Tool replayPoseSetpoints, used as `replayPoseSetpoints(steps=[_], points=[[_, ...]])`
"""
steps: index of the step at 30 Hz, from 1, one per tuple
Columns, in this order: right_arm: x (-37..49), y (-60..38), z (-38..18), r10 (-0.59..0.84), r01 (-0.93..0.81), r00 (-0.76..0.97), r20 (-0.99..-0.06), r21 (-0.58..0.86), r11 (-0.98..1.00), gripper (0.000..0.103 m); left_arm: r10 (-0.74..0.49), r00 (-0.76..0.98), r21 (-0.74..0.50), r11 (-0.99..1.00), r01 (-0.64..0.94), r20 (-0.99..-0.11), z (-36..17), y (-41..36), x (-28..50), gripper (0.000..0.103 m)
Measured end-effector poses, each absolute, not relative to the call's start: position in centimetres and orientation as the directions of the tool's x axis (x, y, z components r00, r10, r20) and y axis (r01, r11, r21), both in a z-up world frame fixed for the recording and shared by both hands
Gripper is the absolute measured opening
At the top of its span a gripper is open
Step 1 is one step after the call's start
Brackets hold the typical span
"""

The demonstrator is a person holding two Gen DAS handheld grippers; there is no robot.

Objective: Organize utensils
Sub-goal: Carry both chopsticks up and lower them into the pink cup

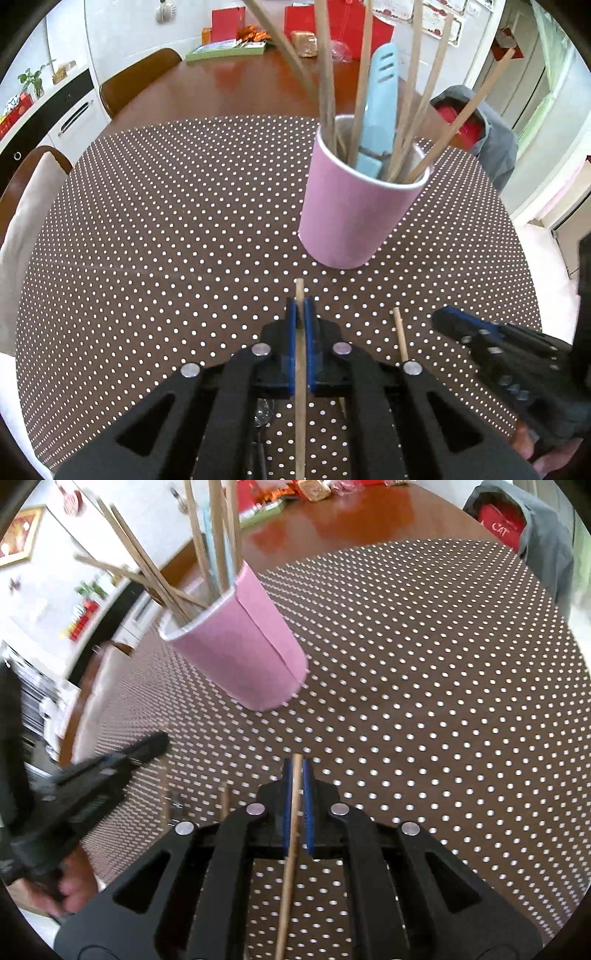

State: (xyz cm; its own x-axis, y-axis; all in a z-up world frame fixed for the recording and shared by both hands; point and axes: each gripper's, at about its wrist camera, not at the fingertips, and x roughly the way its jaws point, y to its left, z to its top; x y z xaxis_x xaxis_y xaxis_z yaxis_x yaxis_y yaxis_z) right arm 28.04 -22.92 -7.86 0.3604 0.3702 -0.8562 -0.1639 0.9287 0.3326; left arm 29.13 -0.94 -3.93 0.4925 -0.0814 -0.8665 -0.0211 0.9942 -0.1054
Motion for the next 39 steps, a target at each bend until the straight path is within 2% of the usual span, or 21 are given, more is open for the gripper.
replayPoseSetpoints(steps=[1,2,3,4,11,13,15,16,17,18,20,30,39], points=[[28.1,-22.7,-8.0,0.366,-0.164,0.353,-0.861,0.329,0.930,0.023,-0.084,0.492,-0.106,0.994,-0.017,-0.867,-3.9,-0.9,29.0,0.005],[28.1,-22.2,-8.1,0.356,-0.170,0.351,-0.866,0.315,0.934,0.037,-0.084,0.491,-0.105,0.994,-0.016,-0.867,-3.8,-1.0,29.0,0.005],[28.0,-21.7,-8.1,0.333,-0.176,0.363,-0.870,0.286,0.942,0.058,-0.083,0.487,-0.105,0.994,-0.017,-0.869,-3.9,-0.8,28.8,0.005],[27.8,-21.5,-8.0,0.309,-0.187,0.384,-0.870,0.255,0.949,0.061,-0.084,0.483,-0.105,0.994,-0.017,-0.871,-3.8,-0.7,28.6,0.005],[27.5,-17.4,-9.5,0.146,-0.254,0.369,-0.918,0.052,0.966,0.060,-0.098,0.456,-0.122,0.992,-0.023,-0.885,-5.7,-0.6,28.5,0.005],[27.5,-16.2,-10.3,0.110,-0.271,0.364,-0.925,0.008,0.963,0.052,-0.103,0.457,-0.127,0.992,-0.022,-0.884,-6.1,-0.4,28.5,0.005],[27.3,-15.1,-10.3,0.103,-0.296,0.403,-0.909,-0.023,0.955,0.030,-0.110,0.454,-0.134,0.991,-0.022,-0.884,-6.4,-0.1,28.5,0.005],[27.1,-14.8,-10.5,0.110,-0.307,0.403,-0.909,-0.020,0.952,0.025,-0.115,0.453,-0.139,0.990,-0.021,-0.884,-6.5,0.0,28.5,0.005],[27.1,-14.6,-10.5,0.118,-0.304,0.395,-0.911,-0.008,0.953,0.010,-0.119,0.453,-0.144,0.989,-0.022,-0.884,-6.6,0.2,28.5,0.005],[27.3,-14.7,-10.4,0.148,-0.293,0.373,-0.916,0.035,0.955,0.006,-0.122,0.453,-0.148,0.989,-0.022,-0.883,-6.6,0.4,28.5,0.005],[27.4,-14.8,-10.2,0.209,-0.283,0.352,-0.913,0.109,0.953,0.006,-0.130,0.460,-0.157,0.987,-0.021,-0.878,-6.3,0.7,28.5,0.005],[25.1,-15.2,-3.7,0.262,-0.266,0.520,-0.813,0.138,0.954,0.005,-0.137,0.535,-0.163,0.987,-0.002,-0.833,-2.1,0.1,28.3,0.005],[23.4,-18.4,2.4,0.303,-0.270,0.641,-0.705,0.163,0.949,0.005,-0.137,0.651,-0.153,0.988,0.033,-0.747,4.1,-1.1,27.3,0.005]])
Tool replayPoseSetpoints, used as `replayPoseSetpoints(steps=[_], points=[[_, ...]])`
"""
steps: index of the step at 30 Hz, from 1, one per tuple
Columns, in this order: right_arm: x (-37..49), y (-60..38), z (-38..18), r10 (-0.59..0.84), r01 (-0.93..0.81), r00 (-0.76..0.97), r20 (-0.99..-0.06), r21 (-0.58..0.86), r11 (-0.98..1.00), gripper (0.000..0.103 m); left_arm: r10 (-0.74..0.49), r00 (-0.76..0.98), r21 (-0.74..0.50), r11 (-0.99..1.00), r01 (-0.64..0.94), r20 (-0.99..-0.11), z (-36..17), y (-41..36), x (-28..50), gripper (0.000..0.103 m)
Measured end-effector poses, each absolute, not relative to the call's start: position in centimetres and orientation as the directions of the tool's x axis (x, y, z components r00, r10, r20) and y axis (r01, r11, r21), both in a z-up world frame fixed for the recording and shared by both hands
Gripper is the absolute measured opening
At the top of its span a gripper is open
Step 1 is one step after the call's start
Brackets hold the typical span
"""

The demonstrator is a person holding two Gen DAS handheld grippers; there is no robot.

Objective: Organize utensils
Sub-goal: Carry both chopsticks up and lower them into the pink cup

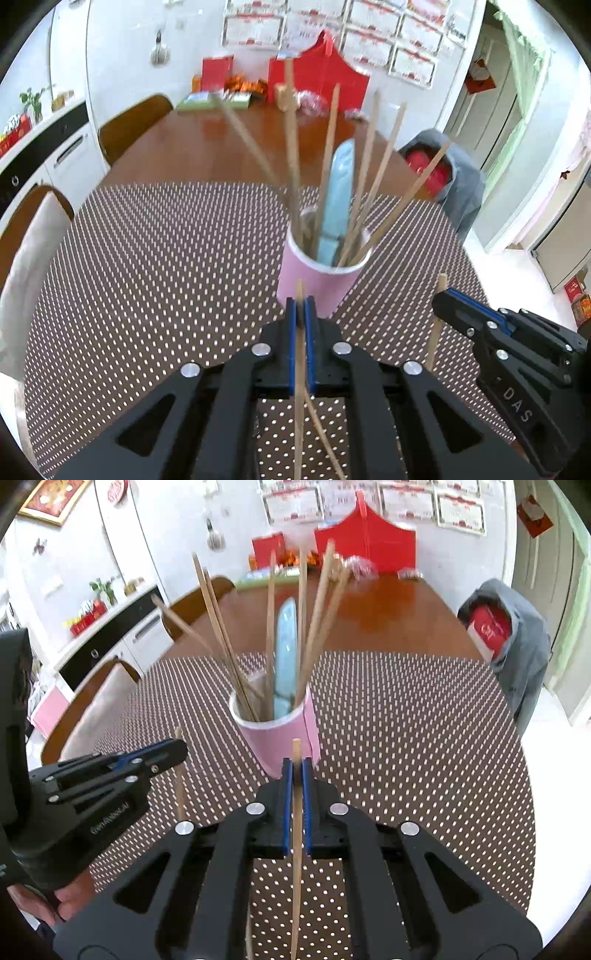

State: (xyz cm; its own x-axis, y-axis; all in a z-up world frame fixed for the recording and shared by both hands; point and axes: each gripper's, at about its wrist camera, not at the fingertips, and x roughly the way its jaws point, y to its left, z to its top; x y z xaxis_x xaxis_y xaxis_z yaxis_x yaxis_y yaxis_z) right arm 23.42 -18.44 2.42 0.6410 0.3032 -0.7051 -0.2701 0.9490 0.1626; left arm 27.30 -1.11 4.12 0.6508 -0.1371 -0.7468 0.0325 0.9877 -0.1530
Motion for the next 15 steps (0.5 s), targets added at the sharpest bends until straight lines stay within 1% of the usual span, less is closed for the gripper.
replayPoseSetpoints(steps=[3,11,15], points=[[23.5,-18.9,4.8,0.313,-0.277,0.673,-0.670,0.164,0.947,0.005,-0.133,0.683,-0.144,0.989,0.041,-0.718,6.0,-1.5,26.8,0.005],[24.0,-19.0,8.9,0.334,-0.282,0.722,-0.605,0.183,0.942,0.005,-0.127,0.735,-0.134,0.990,0.050,-0.666,9.8,-1.8,26.2,0.005],[24.3,-18.8,11.1,0.342,-0.293,0.743,-0.575,0.180,0.939,0.005,-0.105,0.763,-0.124,0.992,0.033,-0.638,11.6,-1.8,26.2,0.005]])
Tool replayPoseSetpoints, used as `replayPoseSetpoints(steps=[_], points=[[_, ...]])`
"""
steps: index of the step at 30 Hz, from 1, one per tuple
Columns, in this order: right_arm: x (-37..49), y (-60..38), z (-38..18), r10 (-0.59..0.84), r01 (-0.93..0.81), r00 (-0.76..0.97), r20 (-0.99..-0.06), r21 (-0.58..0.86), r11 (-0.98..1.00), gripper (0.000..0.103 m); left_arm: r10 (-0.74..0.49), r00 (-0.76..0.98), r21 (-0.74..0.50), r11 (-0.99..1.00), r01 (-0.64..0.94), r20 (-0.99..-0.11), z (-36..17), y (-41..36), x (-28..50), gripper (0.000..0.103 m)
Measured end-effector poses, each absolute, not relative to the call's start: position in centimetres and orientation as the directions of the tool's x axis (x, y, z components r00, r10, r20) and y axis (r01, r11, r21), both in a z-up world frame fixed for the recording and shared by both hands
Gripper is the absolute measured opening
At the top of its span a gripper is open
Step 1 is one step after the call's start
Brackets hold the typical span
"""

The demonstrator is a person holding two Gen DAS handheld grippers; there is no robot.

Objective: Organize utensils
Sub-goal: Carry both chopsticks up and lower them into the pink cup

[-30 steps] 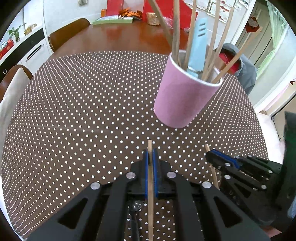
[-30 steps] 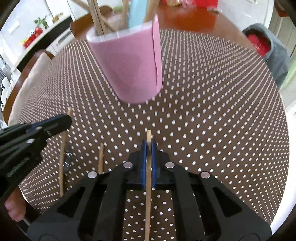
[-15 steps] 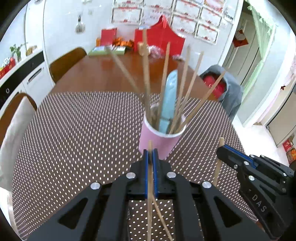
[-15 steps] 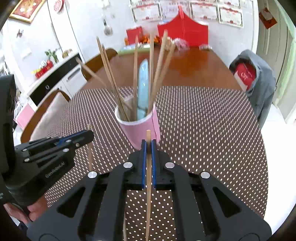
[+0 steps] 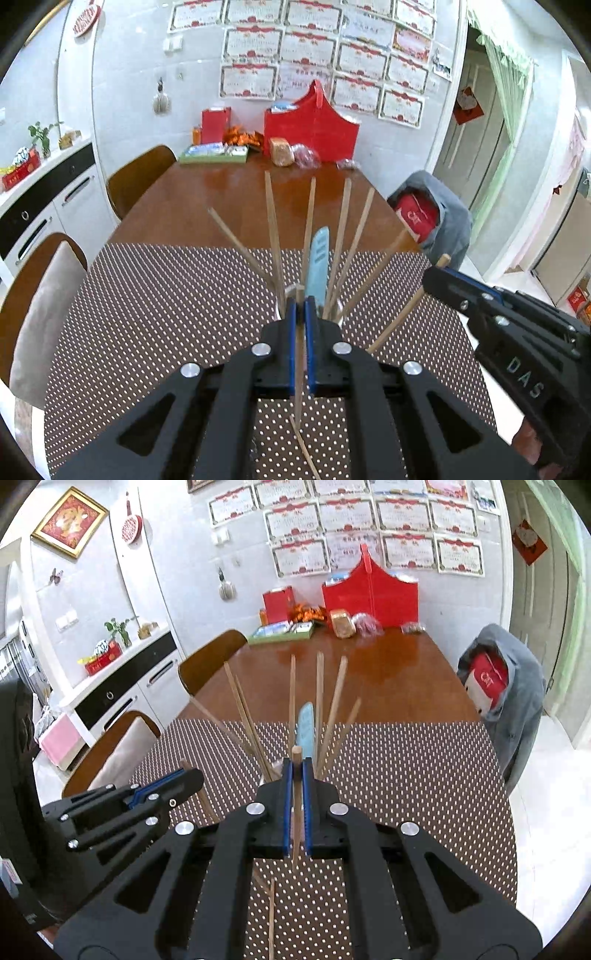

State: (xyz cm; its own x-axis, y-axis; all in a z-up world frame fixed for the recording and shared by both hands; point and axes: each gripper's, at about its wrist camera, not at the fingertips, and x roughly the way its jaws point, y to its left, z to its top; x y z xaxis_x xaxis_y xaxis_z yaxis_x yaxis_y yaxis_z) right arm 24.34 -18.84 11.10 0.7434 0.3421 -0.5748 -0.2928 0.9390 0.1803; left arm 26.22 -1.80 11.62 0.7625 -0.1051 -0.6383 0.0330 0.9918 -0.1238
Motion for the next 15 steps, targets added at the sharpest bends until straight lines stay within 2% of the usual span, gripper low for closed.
replayPoseSetpoints(steps=[15], points=[[28.6,-18.9,18.0,0.363,-0.317,0.789,-0.495,0.178,0.932,0.005,-0.037,0.865,-0.118,0.993,-0.026,-0.501,19.8,-2.1,27.7,0.005]])
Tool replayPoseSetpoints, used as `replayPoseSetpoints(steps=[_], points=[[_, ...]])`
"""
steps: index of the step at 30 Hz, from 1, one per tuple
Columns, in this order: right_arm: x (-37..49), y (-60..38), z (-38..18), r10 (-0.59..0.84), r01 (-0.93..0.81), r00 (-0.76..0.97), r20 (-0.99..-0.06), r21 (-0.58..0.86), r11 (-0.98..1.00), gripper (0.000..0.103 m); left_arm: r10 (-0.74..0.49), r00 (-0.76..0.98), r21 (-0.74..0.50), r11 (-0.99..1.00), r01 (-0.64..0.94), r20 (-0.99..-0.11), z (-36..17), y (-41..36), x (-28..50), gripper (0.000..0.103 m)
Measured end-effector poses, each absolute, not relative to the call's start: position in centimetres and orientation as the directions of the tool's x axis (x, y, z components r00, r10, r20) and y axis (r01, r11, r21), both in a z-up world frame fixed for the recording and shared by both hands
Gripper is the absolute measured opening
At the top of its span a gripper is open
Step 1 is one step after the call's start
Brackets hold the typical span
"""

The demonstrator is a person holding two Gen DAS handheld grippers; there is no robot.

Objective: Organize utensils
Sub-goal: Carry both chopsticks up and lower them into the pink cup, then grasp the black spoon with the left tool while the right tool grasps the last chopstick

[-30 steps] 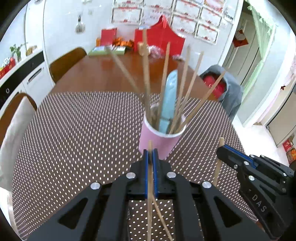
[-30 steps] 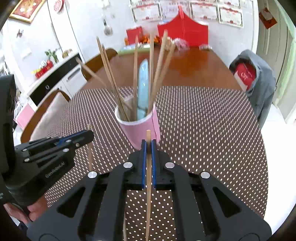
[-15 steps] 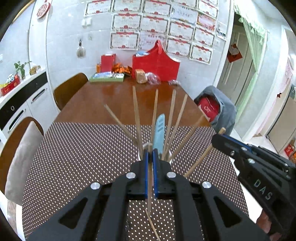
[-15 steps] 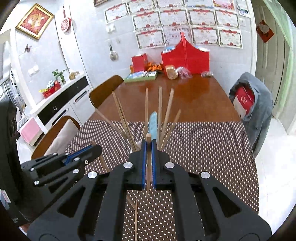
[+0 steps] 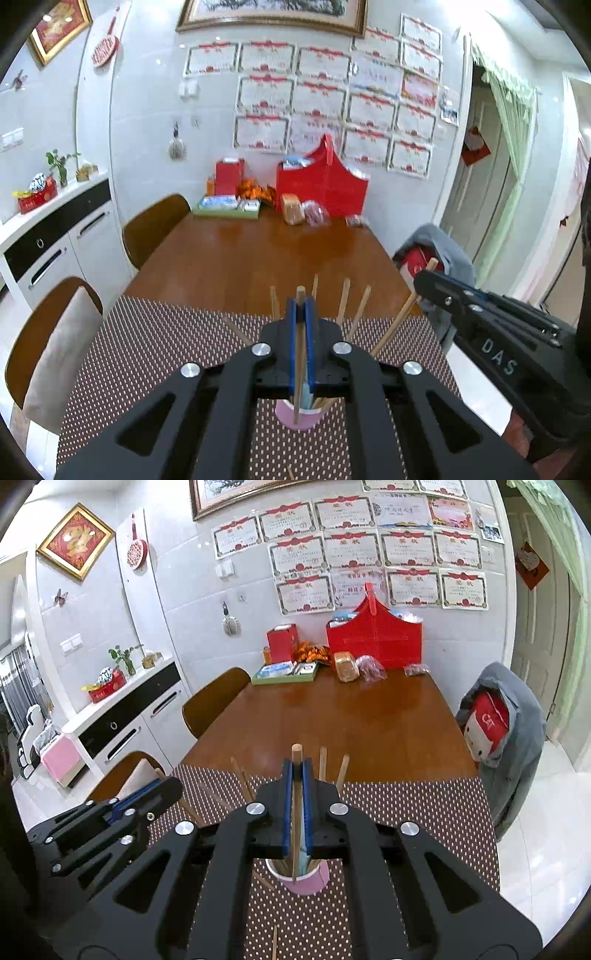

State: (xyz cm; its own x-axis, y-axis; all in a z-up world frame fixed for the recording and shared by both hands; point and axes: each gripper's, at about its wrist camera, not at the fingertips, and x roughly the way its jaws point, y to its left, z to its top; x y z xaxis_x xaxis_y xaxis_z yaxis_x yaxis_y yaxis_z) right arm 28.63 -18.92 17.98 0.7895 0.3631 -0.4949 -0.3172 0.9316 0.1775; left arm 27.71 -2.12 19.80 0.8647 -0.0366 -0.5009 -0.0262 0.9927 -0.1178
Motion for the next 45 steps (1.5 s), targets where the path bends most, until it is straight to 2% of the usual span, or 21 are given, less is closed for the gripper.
replayPoseSetpoints(steps=[5,9,18,22,23,24,25,27,28,45], points=[[30.0,-18.8,19.3,0.380,-0.348,0.794,-0.475,0.158,0.924,0.005,-0.006,0.887,-0.112,0.992,-0.051,-0.462,21.6,-2.8,28.5,0.005],[31.6,-18.1,17.6,0.393,-0.371,0.766,-0.509,0.148,0.917,0.005,0.023,0.885,-0.098,0.992,-0.077,-0.465,21.2,-3.2,29.9,0.005],[35.3,-17.7,9.7,0.450,-0.408,0.603,-0.659,0.229,0.884,0.006,0.032,0.803,-0.075,0.993,-0.095,-0.596,14.5,-2.7,33.5,0.005],[35.5,-17.8,8.0,0.459,-0.411,0.570,-0.682,0.246,0.878,0.007,0.021,0.773,-0.065,0.995,-0.080,-0.634,11.7,-2.4,34.1,0.006],[35.6,-18.2,7.6,0.467,-0.401,0.556,-0.688,0.270,0.875,0.008,0.026,0.769,-0.059,0.995,-0.082,-0.639,11.3,-2.4,34.1,0.008],[35.7,-18.3,7.3,0.476,-0.399,0.542,-0.692,0.286,0.871,0.015,0.031,0.766,-0.049,0.995,-0.082,-0.642,10.8,-2.4,34.0,0.012],[35.7,-18.4,7.2,0.481,-0.399,0.536,-0.694,0.294,0.869,0.021,0.035,0.764,-0.044,0.996,-0.082,-0.644,10.5,-2.3,33.9,0.023],[35.3,-18.9,7.1,0.464,-0.382,0.562,-0.685,0.282,0.880,0.048,0.053,0.770,-0.031,0.995,-0.094,-0.636,10.2,-2.1,33.5,0.027],[35.1,-19.1,7.3,0.466,-0.381,0.574,-0.673,0.285,0.880,0.052,0.066,0.772,-0.024,0.994,-0.105,-0.633,10.2,-1.9,33.3,0.028],[29.1,-19.9,6.7,0.528,-0.477,0.545,-0.651,0.277,0.834,0.060,0.152,0.754,-0.008,0.979,-0.205,-0.639,9.5,-1.6,26.2,0.032]])
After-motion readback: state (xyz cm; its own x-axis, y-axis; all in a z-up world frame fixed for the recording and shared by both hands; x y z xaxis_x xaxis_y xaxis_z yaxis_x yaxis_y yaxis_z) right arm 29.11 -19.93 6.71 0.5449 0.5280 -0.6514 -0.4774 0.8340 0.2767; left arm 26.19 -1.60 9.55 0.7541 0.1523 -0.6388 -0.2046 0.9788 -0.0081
